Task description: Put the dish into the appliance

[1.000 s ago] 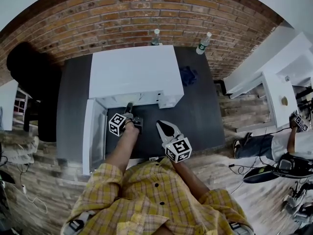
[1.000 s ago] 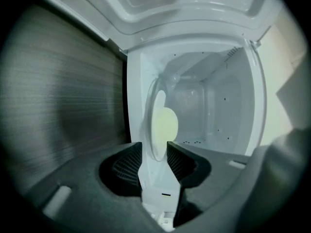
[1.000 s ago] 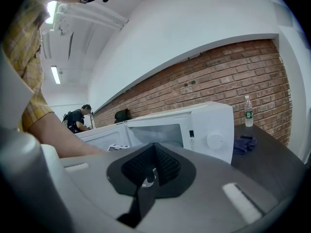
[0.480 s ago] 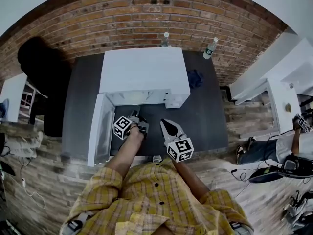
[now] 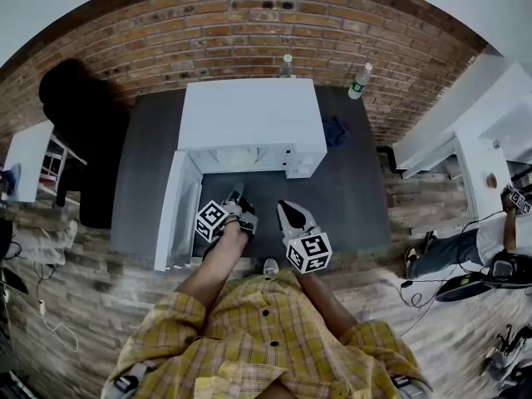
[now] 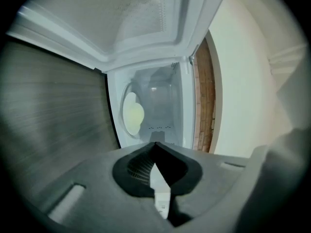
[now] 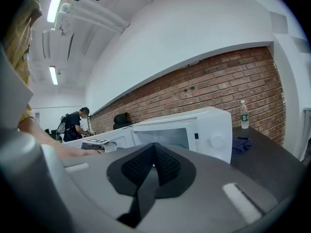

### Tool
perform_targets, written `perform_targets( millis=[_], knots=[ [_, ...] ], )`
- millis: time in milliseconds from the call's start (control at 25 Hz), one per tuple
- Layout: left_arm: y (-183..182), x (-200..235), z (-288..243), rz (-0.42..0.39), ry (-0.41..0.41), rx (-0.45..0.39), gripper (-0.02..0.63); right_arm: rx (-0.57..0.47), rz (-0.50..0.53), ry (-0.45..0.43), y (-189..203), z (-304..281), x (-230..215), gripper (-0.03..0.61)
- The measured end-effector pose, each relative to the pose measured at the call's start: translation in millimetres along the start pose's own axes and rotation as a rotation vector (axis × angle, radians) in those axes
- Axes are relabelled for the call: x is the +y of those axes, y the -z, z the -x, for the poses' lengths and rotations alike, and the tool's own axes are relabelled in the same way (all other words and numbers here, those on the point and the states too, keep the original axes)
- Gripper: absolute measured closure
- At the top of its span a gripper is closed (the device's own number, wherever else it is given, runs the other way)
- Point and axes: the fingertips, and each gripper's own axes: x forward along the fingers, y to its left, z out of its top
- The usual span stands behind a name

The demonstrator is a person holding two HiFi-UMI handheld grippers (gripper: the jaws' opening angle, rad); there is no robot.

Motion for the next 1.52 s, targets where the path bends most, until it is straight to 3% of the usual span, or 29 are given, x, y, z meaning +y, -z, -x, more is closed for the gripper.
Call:
perform_targets(
  millis=[440,600,760,1040,1200,1320,1520],
  knots=[
    [16.3,-25.8,41.4,-0.226,0.076,0.081,0.614,-0.004,0.011,-0.009,3.2,11.0,22.3,0.574],
    [21.8,-41.7,58.3,-0.392,0.108,0.120,0.614,-0.010,0.002,-0.012,2.8,15.2,26.2,0.574],
    [27.3,-61.1,77.1,-0.649,0.130,0.136,0.614,-0.019,0.001,-0.034,1.4,18.1,35.1,0.574],
    [22.5,-88.5,106.8,-0.960,0.109,0.053,0.615,-0.030,0.013,-0.029,-1.3,23.6,41.5,0.574],
    [32.2,-104.7,117.8,-1.107,0.147,0.048,0.615,-0.034,0.000,-0.025,0.1,25.6,40.5,0.574],
    [40.8,-110.8,123.7,-1.180,0.176,0.059,0.615,-0.036,-0.002,-0.026,0.7,26.1,42.1,0.574],
    [45.7,-112.8,131.7,-1.220,0.192,0.056,0.615,-0.031,0.005,-0.030,3.6,27.7,47.3,0.574]
  ],
)
